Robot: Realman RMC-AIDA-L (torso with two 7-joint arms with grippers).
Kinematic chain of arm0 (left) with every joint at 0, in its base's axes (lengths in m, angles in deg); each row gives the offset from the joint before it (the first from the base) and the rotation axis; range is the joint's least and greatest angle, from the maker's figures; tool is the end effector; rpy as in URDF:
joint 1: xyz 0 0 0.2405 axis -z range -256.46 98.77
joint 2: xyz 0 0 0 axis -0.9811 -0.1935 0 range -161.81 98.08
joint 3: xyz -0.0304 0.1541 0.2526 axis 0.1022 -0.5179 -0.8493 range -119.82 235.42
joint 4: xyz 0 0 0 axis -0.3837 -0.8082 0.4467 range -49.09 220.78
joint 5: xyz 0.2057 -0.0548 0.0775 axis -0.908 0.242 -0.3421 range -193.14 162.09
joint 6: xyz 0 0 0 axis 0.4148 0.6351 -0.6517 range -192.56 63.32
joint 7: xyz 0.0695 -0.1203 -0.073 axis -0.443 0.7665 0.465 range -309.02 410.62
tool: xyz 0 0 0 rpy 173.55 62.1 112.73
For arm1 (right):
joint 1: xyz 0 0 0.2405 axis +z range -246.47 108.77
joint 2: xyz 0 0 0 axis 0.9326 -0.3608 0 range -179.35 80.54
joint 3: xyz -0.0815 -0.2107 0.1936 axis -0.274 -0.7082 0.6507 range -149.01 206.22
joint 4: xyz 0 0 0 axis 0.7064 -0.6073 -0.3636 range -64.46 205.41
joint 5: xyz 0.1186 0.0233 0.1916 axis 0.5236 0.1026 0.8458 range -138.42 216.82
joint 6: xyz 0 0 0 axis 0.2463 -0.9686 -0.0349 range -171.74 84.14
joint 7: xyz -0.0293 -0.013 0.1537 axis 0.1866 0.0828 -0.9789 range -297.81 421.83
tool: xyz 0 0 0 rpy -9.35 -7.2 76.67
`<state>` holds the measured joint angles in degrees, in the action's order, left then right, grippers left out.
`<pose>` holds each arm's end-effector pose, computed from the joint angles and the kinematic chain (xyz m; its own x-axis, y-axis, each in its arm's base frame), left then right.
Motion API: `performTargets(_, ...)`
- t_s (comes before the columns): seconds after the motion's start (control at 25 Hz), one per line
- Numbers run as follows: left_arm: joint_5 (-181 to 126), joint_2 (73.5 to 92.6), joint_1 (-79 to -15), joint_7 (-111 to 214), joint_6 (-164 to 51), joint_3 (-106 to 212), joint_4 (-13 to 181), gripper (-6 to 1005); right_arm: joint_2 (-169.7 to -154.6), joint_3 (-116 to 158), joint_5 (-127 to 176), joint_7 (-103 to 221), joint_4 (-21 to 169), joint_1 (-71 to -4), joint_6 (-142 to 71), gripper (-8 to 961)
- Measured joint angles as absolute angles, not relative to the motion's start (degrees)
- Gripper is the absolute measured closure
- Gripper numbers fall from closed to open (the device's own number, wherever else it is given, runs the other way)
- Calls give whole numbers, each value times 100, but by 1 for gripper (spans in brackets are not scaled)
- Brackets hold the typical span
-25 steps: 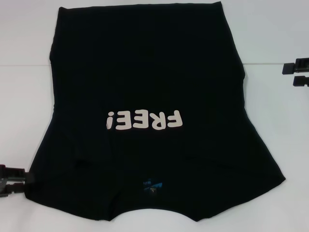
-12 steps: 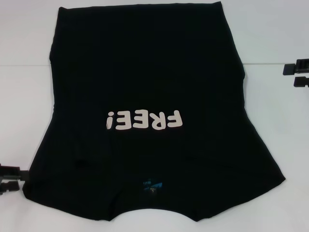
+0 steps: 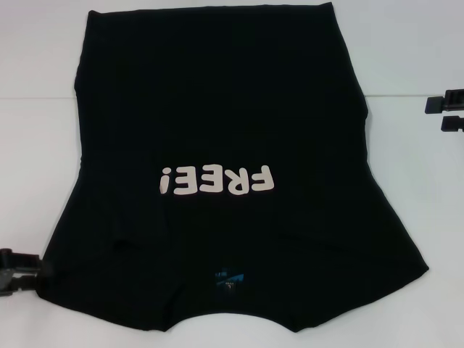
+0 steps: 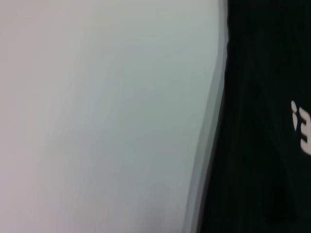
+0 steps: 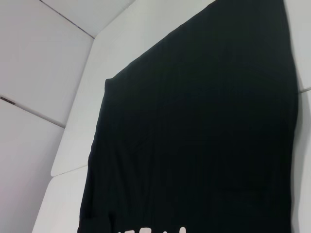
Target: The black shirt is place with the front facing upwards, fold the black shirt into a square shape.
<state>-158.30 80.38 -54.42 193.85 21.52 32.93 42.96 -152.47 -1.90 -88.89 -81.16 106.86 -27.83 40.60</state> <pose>-0.4290 0.3215 0.0518 -0.1438 0.8981 0.4156 0.9836 0.1760 -0.0400 0.3114 0.4556 0.1107 0.1222 -0.8452 -0.5203 -0.9870 -0.1584 0.0255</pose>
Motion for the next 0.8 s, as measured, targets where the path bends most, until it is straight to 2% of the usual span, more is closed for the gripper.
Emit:
performTargets(0.44, -15785, 8172, -5355, 19479, 2189, 3145, 4049, 550, -15241, -101, -8885, -8081, 10686, -2819, 4080, 287)
performTargets(0.68, -15764, 8145, -5349, 19473, 2235, 3184, 4066, 762, -15245, -100, -8895, -8046, 10686, -2837, 4077, 287)
performTargets(0.76, -15751, 8154, -5349, 19434, 2248, 3192, 4067, 960, -15247, -101, -8895, -8031, 10686, -2856, 4086, 287)
performTargets(0.8, -15727, 8161, -5349, 19388, 2269, 3200, 4068, 960, -15246, -103, -8895, -8027, 10686, -2869, 4092, 287)
